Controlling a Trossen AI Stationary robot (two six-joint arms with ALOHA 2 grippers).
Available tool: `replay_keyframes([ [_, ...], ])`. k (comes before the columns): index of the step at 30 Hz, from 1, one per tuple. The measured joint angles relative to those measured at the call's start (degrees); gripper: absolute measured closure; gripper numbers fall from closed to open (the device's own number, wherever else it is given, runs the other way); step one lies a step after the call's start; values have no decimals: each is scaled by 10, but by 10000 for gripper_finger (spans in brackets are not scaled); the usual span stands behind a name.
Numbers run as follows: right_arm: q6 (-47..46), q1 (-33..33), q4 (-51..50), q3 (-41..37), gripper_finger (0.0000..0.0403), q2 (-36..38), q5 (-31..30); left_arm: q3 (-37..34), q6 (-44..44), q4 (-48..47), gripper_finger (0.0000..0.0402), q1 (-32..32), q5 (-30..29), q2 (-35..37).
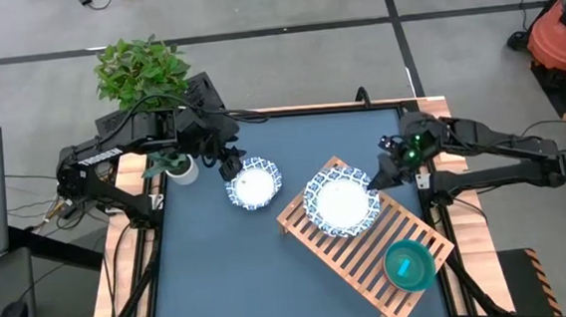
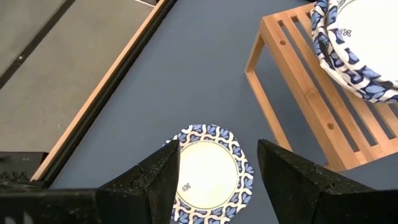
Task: Place and stack bowls onto a shelf
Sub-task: Stack the large white bowl on top of the large white bowl on the shelf
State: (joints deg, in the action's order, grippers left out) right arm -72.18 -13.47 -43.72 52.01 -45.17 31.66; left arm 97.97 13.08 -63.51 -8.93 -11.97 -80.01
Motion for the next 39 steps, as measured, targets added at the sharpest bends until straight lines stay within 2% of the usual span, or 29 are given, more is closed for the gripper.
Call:
replay_keyframes([
  [4, 0, -2, -28, 0, 239, 7, -5, 0, 0, 0, 203, 0, 0, 0],
  [13, 11, -2, -52, 0, 239, 6, -57, -8, -13, -1, 203, -1, -7, -4],
  [16, 33, -2, -91, 0, 239, 6, -79, -53, -8, 9, 203, -8, -4, -5],
  [20, 55, -1, -131, 0, 239, 10, -136, -146, 12, 41, 203, -22, 5, -5],
  [24, 65, -1, -127, 0, 239, 10, -172, -241, 43, 122, 203, -44, 33, -6],
  [27, 64, -1, -106, 0, 239, 10, -175, -290, 69, 155, 203, -56, 45, -6],
  [31, 62, -1, -73, 0, 239, 10, -175, -327, 87, 156, 203, -63, 43, -6],
  [39, 52, -1, -57, 0, 239, 10, -178, -346, 89, 160, 203, -78, 37, -6],
])
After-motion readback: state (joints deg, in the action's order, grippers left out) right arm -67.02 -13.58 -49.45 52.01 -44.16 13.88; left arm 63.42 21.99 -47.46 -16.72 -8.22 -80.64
